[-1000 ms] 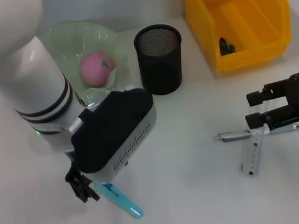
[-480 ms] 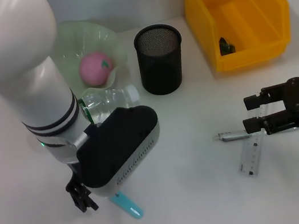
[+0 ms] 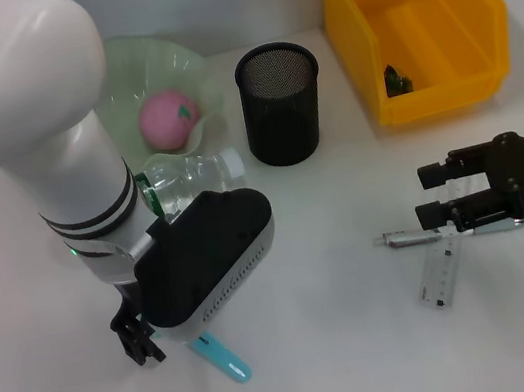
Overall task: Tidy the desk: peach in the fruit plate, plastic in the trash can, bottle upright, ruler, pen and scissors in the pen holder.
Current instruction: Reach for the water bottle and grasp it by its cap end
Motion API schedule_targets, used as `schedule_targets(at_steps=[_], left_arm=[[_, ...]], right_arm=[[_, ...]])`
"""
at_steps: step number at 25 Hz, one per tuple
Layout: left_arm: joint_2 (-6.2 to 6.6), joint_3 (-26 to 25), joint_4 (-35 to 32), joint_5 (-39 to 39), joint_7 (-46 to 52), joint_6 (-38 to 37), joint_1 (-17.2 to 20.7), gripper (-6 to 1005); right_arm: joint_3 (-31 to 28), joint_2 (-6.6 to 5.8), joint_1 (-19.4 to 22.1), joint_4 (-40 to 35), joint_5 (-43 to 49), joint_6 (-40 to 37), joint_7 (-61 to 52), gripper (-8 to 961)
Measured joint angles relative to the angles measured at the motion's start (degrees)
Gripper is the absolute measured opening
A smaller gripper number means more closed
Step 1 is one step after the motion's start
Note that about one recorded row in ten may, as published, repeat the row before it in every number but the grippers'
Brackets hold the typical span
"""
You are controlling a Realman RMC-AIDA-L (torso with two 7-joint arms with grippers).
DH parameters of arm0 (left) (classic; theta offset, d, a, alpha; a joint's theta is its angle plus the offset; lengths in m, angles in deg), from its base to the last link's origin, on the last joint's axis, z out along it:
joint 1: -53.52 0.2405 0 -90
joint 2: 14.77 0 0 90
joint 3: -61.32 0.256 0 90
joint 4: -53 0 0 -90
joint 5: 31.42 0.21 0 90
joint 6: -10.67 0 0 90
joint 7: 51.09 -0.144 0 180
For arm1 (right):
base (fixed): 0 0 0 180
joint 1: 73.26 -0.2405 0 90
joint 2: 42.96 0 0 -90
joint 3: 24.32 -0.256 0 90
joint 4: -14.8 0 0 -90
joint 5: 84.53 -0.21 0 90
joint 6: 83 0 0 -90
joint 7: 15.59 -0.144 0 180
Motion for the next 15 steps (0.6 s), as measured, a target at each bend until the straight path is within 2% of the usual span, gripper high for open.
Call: schedule_targets(at_steps=[5,6,7,8,9,10,12,14,15], left_arm=[[0.00,-0.2,0.0,0.0,0.0,0.1,0.0,840],[-0.01,-3.3,-0.3,-0.9,0.6,-0.1,-0.2,840],[-0.01,-3.3,-0.3,-0.9,0.6,-0.1,-0.2,840],[0.07,-12.2,0.7,-4.0,1.1,-2.3,-1.6,840],[0.07,-12.2,0.7,-4.0,1.1,-2.3,-1.6,840],[0.39,-24.4,3.7,-7.1,1.3,-5.0,-3.9,840],[0.58,-30.9,5.2,-6.8,2.1,-5.1,-5.1,840],[0.61,-32.8,5.5,-6.2,2.7,-4.7,-5.3,840],[0.65,-35.4,5.5,-4.7,4.9,-3.1,-5.6,840]], right_arm=[[-0.2,0.06,0.0,0.0,-0.1,0.1,0.0,751],[-0.2,0.06,0.0,0.0,-0.1,0.1,0.0,751],[-0.2,0.06,0.0,0.0,-0.1,0.1,0.0,751],[-0.3,0.06,0.1,0.0,-0.1,0.1,0.0,751],[-0.3,0.06,0.2,0.0,-0.1,0.1,0.0,751],[-0.3,0.05,0.2,0.0,-0.1,0.0,0.0,751],[-0.3,-0.15,0.3,0.0,-0.2,-0.3,-0.1,751],[-0.4,-0.34,0.3,0.0,-0.2,-0.6,-0.6,751],[-0.4,-0.40,0.2,0.0,-0.2,-0.6,-0.8,751]])
